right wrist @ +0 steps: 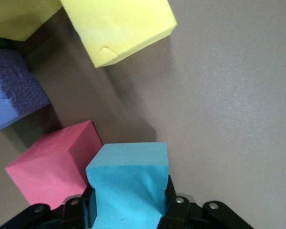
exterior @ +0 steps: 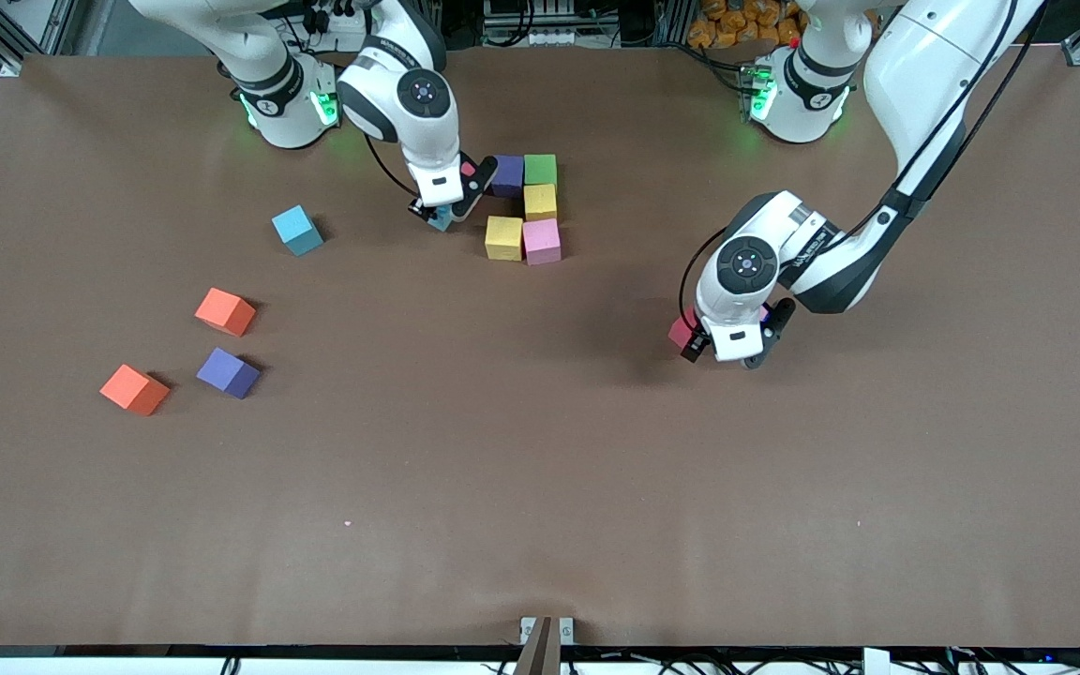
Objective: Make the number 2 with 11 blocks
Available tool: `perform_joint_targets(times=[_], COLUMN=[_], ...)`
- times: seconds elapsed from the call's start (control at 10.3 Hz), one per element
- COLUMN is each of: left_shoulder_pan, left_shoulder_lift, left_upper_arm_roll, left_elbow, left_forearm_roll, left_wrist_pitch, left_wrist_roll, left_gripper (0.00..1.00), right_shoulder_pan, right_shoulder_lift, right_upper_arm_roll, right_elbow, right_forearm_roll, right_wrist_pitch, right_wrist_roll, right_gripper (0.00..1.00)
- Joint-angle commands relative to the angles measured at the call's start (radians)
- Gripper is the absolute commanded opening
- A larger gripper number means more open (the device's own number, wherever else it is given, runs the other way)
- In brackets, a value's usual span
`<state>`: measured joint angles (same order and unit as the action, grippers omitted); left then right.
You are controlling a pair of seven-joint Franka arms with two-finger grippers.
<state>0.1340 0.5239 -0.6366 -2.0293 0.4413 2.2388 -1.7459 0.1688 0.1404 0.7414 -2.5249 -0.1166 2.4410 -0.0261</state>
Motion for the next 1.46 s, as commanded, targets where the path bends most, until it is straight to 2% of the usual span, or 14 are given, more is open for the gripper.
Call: perform_joint_targets(times=[0.0, 0.19, 0.49, 0.87, 1.07, 1.36], left_shoulder_pan=[0.013, 0.013, 0.013, 0.013, 0.013, 0.013], left_shoulder_lift=[-0.021, -0.021, -0.021, -0.019, -0.019, -0.022], left_upper_arm_roll=[-0.012, -0.012, -0.012, -0.012, -0.012, -0.012], left_elbow=[-0.012, -0.014, -0.014, -0.014, -0.014, -0.012], left_forearm_roll=[0.020, 0.020, 0.020, 0.020, 0.019, 0.019], left_wrist_pitch=[-0.015, -0.015, -0.019, -0.019, -0.021, -0.021], left_wrist_roll=[0.005, 0.005, 0.003, 0.003, 0.002, 0.000], left_gripper=[1.00, 1.00, 1.00, 1.00, 1.00, 1.00], right_shoulder_pan=[-0.023, -0.022, -0.020, -0.052, -0.127, -0.135], right_shoulder_lift=[-0.036, -0.036, -0.036, -0.035, -0.032, 0.017], right_upper_arm_roll=[0.032, 0.033, 0.068, 0.069, 0.065, 0.064], right_elbow=[-0.018, -0.018, -0.014, 0.003, 0.024, 0.058], right_forearm_roll=[0.014, 0.015, 0.110, 0.104, 0.100, 0.088], right_wrist_pitch=[-0.005, -0.002, 0.009, 0.004, 0.006, 0.051], right_wrist_roll=[0.027, 0.035, 0.034, 0.009, -0.128, -0.173], right_gripper=[0.35, 0.35, 0.35, 0.36, 0.36, 0.36])
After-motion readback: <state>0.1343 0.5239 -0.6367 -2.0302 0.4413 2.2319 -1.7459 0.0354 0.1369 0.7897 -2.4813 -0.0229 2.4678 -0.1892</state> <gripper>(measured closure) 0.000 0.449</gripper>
